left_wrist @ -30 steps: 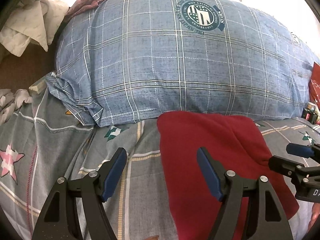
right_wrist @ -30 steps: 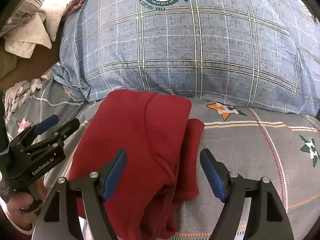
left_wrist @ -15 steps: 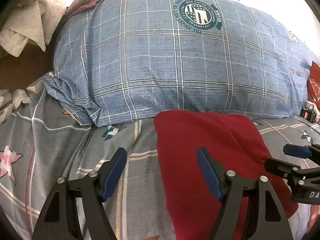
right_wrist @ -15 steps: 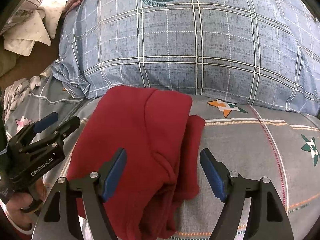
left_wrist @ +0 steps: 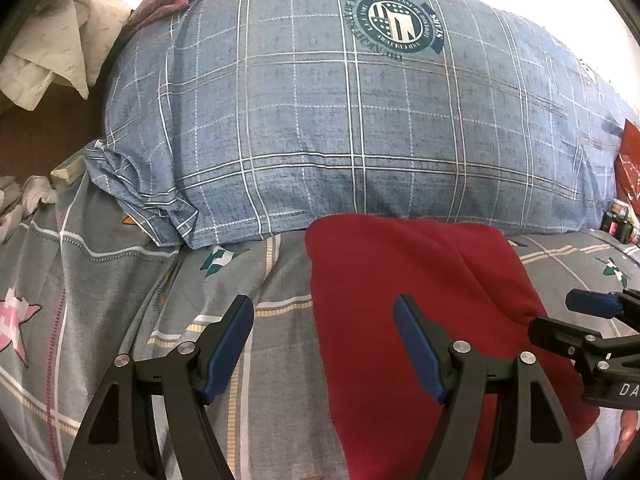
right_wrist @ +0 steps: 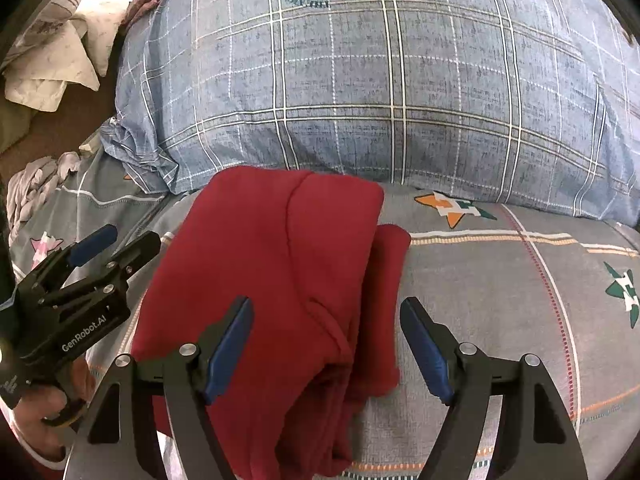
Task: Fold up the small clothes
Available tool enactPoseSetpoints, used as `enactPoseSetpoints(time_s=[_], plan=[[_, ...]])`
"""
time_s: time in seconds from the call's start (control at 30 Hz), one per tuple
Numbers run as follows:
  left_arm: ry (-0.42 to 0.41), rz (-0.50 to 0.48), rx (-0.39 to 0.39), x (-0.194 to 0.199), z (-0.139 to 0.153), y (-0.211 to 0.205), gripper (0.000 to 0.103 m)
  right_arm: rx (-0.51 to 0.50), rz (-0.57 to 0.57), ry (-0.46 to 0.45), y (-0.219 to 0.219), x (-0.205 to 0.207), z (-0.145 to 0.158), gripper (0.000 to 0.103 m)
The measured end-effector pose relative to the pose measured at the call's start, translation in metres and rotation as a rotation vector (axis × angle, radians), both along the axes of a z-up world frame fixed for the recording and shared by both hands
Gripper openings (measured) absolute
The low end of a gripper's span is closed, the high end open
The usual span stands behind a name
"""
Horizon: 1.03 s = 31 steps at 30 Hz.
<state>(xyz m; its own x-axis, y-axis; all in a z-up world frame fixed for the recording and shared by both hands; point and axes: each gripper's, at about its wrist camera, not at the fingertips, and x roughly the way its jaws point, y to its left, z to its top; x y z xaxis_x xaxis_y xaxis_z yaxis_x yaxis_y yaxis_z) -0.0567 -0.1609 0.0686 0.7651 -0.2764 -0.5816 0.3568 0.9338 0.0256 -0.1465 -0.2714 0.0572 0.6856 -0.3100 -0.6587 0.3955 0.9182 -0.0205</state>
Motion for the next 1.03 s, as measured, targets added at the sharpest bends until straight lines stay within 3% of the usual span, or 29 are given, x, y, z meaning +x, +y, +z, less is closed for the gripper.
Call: enactPoseSetpoints(time_s=[0.67,1.03], plan=[[0.017,-0.005,0.012,0.0025,-0.0046,-0.0053,0.073,-0.006,-0.001,0.010,-0.0005,0.0038,-0.0017,0.077],[0.031,-0.012,-0.024,0.0036,-0.0029,0.0025,0.073,-0.005,0.002,0.024,0.0001,0.0045,-0.0035,0.080]])
